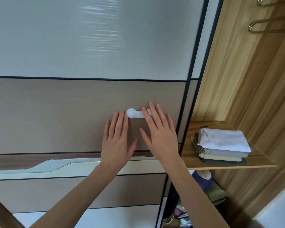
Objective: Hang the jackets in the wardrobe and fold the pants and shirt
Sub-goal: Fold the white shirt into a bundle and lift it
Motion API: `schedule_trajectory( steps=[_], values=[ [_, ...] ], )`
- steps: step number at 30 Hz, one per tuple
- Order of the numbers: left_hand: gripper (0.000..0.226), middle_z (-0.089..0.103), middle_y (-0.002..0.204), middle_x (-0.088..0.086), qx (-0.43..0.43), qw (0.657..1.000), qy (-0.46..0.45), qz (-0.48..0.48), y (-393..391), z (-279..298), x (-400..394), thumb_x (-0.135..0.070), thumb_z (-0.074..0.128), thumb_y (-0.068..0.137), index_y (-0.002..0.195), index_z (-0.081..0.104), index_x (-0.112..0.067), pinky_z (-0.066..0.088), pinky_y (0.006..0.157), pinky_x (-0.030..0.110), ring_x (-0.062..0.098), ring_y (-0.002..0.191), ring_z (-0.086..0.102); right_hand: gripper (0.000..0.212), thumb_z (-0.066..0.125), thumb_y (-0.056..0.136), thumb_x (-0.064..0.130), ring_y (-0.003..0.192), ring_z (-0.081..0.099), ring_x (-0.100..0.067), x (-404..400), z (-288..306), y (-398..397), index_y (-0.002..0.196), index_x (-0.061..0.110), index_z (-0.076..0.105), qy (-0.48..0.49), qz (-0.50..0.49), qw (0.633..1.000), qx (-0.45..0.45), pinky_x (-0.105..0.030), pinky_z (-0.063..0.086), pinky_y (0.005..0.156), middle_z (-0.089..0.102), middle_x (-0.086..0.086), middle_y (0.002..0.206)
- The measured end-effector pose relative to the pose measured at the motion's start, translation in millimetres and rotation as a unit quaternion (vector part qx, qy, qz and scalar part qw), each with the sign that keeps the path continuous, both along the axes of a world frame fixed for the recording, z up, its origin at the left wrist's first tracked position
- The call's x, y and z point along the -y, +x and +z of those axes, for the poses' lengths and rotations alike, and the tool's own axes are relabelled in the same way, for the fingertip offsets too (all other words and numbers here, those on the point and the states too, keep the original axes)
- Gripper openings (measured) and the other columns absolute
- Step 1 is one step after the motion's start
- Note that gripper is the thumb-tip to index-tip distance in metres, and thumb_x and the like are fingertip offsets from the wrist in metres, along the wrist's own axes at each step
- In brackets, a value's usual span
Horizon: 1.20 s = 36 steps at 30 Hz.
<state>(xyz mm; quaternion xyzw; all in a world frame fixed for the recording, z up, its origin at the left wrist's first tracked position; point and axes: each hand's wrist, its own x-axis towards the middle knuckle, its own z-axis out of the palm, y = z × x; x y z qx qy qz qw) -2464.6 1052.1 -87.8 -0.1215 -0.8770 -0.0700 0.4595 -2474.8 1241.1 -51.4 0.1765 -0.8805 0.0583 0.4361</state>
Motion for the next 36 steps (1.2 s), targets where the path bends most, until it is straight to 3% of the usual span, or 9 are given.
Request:
schedule_trajectory(
  steps=[15, 21, 26, 33, 36],
  values=[
    [0.097, 0.011, 0.175, 0.009, 0.001, 0.999, -0.004, -0.038, -16, -2, -92, -0.05, 0.062, 0.093, 0.166, 0.014, -0.006, 0.011, 0.129, 0.059, 0.027, 0.162, 0.009, 0.067, 0.056, 0.105, 0.029, 0.162, 0.011, -0.023, -88, -2, 2, 0.165, 0.023, 0.026, -0.026, -0.027, 0.999, -0.008, -0.054, 0.029, 0.124, 0.015, -0.003, 0.175],
    [0.09, 0.019, 0.174, 0.007, 0.005, 0.997, -0.032, -0.074, -17, 7, -143, -0.039, 0.066, 0.092, 0.165, 0.024, -0.007, 0.013, 0.128, 0.061, 0.025, 0.161, 0.015, 0.059, 0.064, 0.099, 0.011, 0.154, 0.034, -0.028, -141, 1, 1, 0.155, 0.012, 0.046, -0.069, -0.038, 0.996, -0.042, -0.049, 0.042, 0.117, 0.043, -0.012, 0.161],
    [0.086, 0.018, 0.174, 0.006, 0.012, 0.992, -0.056, -0.11, -19, 12, -181, -0.026, 0.064, 0.093, 0.166, 0.021, -0.009, 0.012, 0.128, 0.06, 0.024, 0.161, 0.015, 0.049, 0.065, 0.096, 0.013, 0.134, 0.052, -0.029, -181, 7, 0, 0.144, 0.012, 0.056, -0.094, -0.069, 0.992, -0.053, -0.045, 0.047, 0.106, 0.053, -0.012, 0.147],
    [0.081, 0.02, 0.174, 0.008, 0.015, 0.99, -0.06, -0.13, -24, 17, -238, -0.026, 0.066, 0.094, 0.164, 0.028, -0.011, 0.009, 0.129, 0.059, 0.025, 0.162, 0.013, 0.05, 0.064, 0.099, 0.023, 0.137, 0.045, -0.029, -216, 12, -2, 0.147, 0.018, 0.054, -0.028, -0.053, 0.997, -0.045, -0.048, 0.041, 0.115, 0.051, -0.012, 0.148],
    [0.083, 0.015, 0.175, 0.008, 0.005, 0.99, -0.063, -0.128, -27, 17, -250, -0.023, 0.065, 0.093, 0.165, 0.026, -0.012, 0.01, 0.129, 0.06, 0.025, 0.162, 0.011, 0.056, 0.053, 0.107, 0.035, 0.156, 0.027, -0.027, -235, 9, -7, 0.16, 0.023, 0.038, -0.002, -0.067, 0.997, -0.026, -0.05, 0.025, 0.126, 0.031, -0.008, 0.168]
  ],
)
